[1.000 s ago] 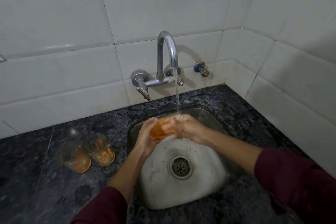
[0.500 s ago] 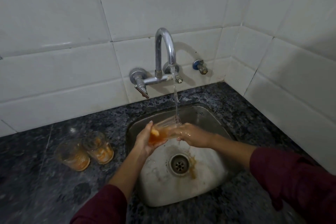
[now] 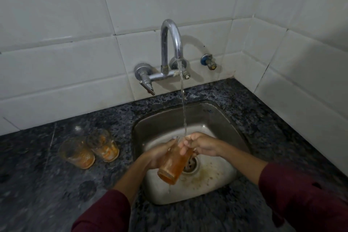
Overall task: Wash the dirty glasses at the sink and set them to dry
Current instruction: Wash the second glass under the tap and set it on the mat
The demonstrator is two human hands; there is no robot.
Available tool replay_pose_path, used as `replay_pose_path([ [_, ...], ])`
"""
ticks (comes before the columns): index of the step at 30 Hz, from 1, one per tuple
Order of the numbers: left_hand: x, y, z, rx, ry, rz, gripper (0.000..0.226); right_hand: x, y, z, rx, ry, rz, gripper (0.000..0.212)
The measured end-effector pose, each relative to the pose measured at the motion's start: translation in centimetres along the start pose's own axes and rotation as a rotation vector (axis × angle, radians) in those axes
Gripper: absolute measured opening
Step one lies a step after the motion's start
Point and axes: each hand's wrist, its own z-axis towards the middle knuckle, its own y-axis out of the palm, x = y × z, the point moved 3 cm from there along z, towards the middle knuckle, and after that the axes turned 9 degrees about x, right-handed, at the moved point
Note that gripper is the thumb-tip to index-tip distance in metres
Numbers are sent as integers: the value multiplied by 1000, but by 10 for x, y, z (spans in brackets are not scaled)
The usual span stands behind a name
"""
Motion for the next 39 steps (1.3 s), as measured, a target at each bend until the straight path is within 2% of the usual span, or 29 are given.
replay_pose_path([
  [6,-8,-3,3,48,-12,43,47,24,5,2,131,89,232,13],
  [9,-9,-1,3,-4,-57,5,58,27,9,2,162,103,268,12],
  [12,-8,4,-5,-44,-94,-80,41,27,9,0,191,98,265,12],
  [14,-8,4,-3,-23,-45,-68,46,26,8,-1,185,77,255,13],
  [17,-6,5,-1,-24,14,-131,54,13,6,-4,217,-30,228,15],
  [21,1,12,-4,-227,93,-226,70,-15,1,-7,288,-298,40,21],
  [25,24,13,-17,-407,280,-193,63,-46,-2,-14,300,-463,-148,16],
  [27,33,15,-19,-310,391,-141,69,-58,-1,-15,314,-494,-247,19],
  [30,45,16,-20,-45,568,-19,67,-69,-3,-11,414,-543,-448,30],
  [35,49,30,-35,457,810,336,68,-77,8,-11,634,-506,-629,21],
  [37,48,35,-37,513,851,341,77,-79,12,-9,710,-471,-634,19],
  [39,48,32,-35,375,833,251,85,-81,10,-12,688,-484,-550,29],
])
